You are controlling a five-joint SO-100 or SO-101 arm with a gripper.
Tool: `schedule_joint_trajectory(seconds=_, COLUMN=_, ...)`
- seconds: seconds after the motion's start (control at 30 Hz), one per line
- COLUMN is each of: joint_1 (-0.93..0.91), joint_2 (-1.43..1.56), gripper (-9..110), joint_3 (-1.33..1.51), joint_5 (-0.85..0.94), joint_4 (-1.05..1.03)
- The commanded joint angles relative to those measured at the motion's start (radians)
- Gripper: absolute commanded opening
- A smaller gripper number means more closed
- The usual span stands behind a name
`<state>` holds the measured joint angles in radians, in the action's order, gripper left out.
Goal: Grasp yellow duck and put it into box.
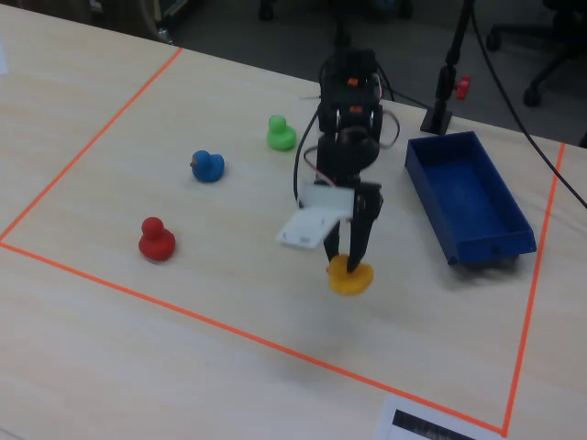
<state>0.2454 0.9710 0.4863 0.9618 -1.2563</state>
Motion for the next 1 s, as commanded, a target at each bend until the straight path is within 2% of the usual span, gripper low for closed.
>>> schedule_joint_trajectory(seconds=0.0, joint_1=-0.002, joint_2=0.511, gripper=0, joint_3=0.29, joint_5=-0.02, joint_4=-0.163)
schedule_joint_trajectory(seconds=0.2, joint_1=-0.038, joint_2=1.135, gripper=0, joint_3=0.868, joint_5=-0.005, joint_4=-0.233)
schedule_joint_trajectory(seconds=0.37, joint_1=-0.109, joint_2=1.428, gripper=0, joint_3=1.161, joint_5=0.028, joint_4=-0.304)
schedule_joint_trajectory(seconds=0.47, joint_1=-0.061, joint_2=1.554, gripper=0, joint_3=1.358, joint_5=-0.006, joint_4=-0.339)
schedule_joint_trajectory(seconds=0.67, joint_1=0.239, joint_2=1.454, gripper=0, joint_3=1.425, joint_5=-0.247, joint_4=-0.33)
schedule_joint_trajectory(seconds=0.8, joint_1=0.518, joint_2=1.284, gripper=0, joint_3=1.319, joint_5=-0.408, joint_4=-0.311)
schedule_joint_trajectory(seconds=0.97, joint_1=0.767, joint_2=1.048, gripper=0, joint_3=1.127, joint_5=-0.528, joint_4=-0.301)
